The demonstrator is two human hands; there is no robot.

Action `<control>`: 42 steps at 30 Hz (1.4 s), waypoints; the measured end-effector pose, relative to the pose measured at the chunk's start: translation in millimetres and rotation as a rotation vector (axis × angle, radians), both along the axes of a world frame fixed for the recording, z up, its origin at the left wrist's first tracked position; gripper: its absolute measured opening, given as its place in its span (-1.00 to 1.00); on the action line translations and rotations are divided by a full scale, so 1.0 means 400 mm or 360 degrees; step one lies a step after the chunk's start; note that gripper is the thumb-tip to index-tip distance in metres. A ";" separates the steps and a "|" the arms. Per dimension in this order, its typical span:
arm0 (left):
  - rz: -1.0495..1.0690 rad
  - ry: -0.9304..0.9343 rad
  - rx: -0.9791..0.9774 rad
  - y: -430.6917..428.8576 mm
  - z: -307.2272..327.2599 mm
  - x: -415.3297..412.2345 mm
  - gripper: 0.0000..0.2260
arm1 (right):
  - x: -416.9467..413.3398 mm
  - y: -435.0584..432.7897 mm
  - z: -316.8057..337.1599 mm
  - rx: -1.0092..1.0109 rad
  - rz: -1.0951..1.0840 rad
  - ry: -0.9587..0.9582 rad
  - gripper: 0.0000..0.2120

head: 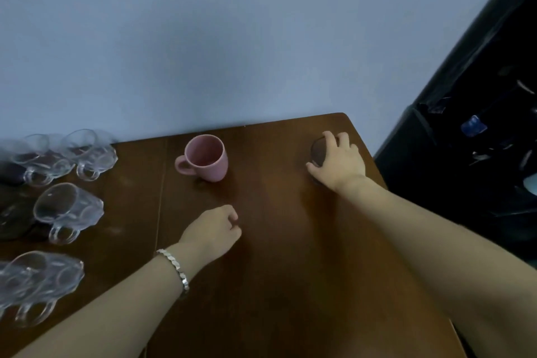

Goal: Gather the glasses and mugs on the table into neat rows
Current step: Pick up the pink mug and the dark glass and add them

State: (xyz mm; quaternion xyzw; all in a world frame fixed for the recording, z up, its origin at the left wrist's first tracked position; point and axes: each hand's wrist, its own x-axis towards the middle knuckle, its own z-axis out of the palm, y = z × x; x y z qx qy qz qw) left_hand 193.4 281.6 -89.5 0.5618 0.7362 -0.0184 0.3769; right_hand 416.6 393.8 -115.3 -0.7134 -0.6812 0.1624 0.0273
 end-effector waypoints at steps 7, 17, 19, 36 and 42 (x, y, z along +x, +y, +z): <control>-0.0025 0.0268 0.1121 0.044 0.013 -0.052 -0.68 | 0.037 -0.004 0.040 -0.0245 0.0234 0.0009 -0.12; -0.0130 0.0436 0.0315 0.247 -0.004 -0.133 -0.09 | 0.036 -0.157 0.087 -0.0296 0.0270 0.0255 -0.12; -0.0061 0.0430 0.0347 0.231 0.009 -0.132 -0.14 | 0.029 -0.188 0.092 -0.0320 0.0296 0.0258 -0.11; 0.0073 0.0266 0.0412 -0.539 0.165 -0.278 -0.19 | -0.213 -0.578 0.212 -0.0441 0.0426 0.0346 -0.16; 0.0207 0.0494 0.0275 -0.714 0.173 -0.538 -0.30 | -0.441 -0.733 0.240 -0.0464 0.0526 0.0356 -0.16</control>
